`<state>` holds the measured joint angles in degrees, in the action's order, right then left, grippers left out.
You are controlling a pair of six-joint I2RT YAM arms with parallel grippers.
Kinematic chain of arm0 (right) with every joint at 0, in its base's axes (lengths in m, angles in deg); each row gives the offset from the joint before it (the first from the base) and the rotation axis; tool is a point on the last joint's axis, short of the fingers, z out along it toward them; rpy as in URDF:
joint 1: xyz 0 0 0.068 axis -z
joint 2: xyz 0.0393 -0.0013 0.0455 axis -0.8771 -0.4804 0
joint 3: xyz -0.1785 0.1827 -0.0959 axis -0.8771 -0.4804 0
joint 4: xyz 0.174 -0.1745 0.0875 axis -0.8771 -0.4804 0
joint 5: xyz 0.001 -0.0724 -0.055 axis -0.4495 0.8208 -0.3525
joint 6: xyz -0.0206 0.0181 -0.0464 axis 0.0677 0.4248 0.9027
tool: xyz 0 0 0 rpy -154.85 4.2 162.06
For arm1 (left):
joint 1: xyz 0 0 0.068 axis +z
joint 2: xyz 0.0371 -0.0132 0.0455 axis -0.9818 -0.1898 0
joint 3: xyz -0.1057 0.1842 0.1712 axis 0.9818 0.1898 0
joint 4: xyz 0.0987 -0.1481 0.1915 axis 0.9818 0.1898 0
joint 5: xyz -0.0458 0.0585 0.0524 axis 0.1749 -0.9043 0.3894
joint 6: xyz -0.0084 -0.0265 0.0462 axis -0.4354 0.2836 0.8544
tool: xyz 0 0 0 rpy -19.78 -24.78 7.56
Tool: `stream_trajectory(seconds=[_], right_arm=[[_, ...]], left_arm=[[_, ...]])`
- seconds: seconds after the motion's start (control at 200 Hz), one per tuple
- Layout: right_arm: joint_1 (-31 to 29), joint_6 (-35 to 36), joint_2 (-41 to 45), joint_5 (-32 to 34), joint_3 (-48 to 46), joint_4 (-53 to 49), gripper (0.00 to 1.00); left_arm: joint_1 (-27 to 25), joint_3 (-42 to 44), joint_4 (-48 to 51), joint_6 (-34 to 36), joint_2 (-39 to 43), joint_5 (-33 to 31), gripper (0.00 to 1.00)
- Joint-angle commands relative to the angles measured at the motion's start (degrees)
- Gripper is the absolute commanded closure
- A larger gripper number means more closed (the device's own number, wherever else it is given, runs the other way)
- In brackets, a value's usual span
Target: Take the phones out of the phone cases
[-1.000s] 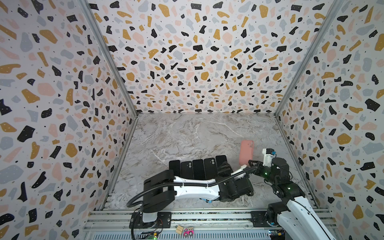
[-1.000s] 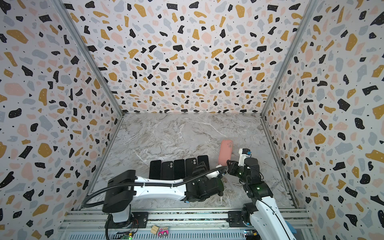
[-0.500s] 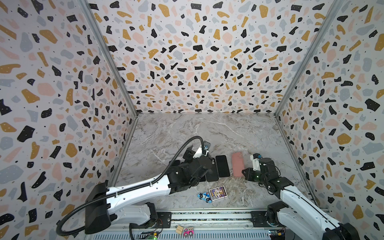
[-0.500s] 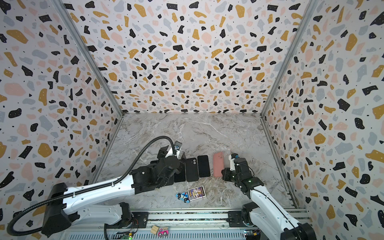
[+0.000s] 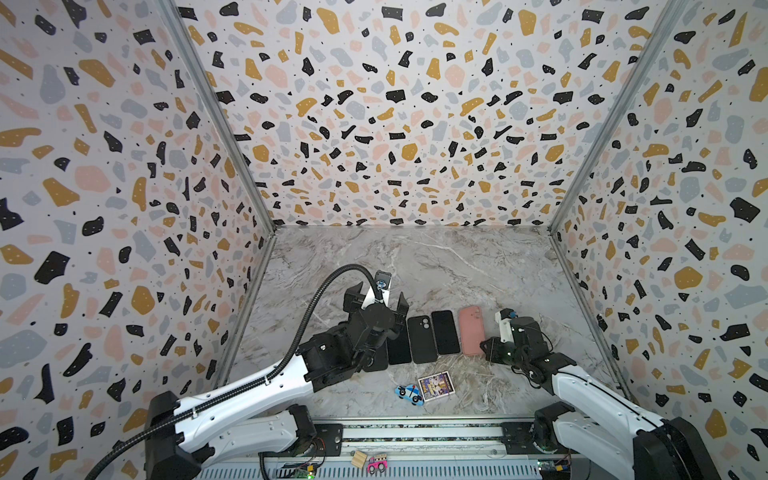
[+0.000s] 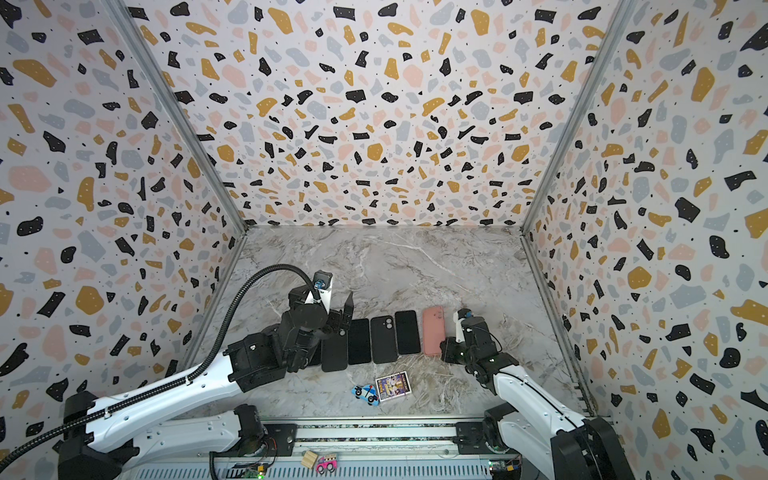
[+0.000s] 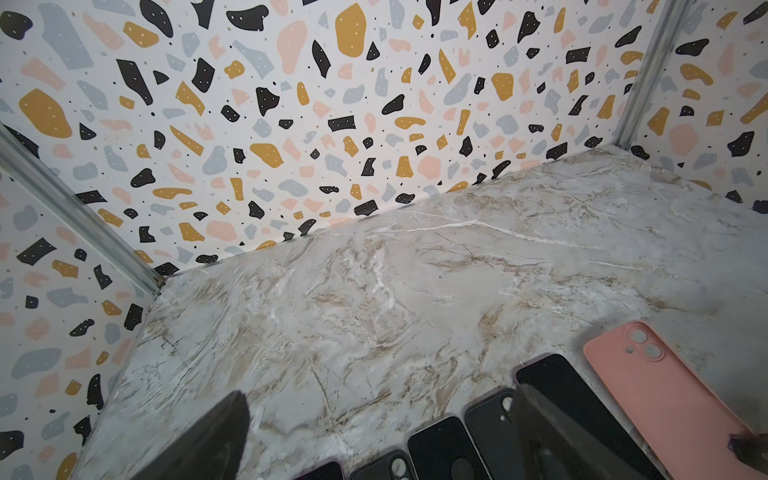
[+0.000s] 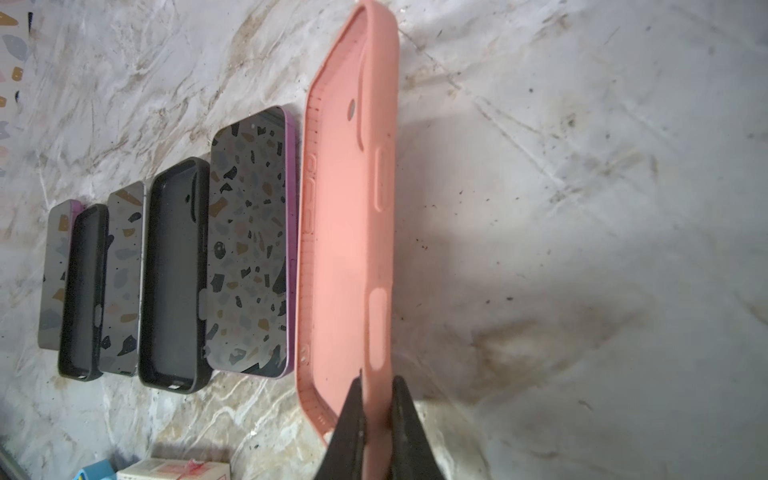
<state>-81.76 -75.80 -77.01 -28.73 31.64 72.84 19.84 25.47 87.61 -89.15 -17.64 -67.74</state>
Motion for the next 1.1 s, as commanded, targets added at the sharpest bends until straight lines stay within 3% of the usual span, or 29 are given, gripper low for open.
stream_trajectory(seconds=[0.0,0.651,1.096], right_arm=[[-0.4,-0.1,-0.6,-1.6,-0.8,1.2,1.00],[-5.9,-5.1,-4.1,-4.3,-3.2,7.1,1.00],[-7.1,-5.6,-7.2,-0.2,-0.8,7.3,1.00]], left_arm=[[0.5,0.5,-1.4,-0.6,2.3,0.9,0.00],[0.7,1.2,-0.9,-0.6,5.6,1.3,0.00],[0.7,2.0,-0.7,-1.0,5.8,2.3,0.00]])
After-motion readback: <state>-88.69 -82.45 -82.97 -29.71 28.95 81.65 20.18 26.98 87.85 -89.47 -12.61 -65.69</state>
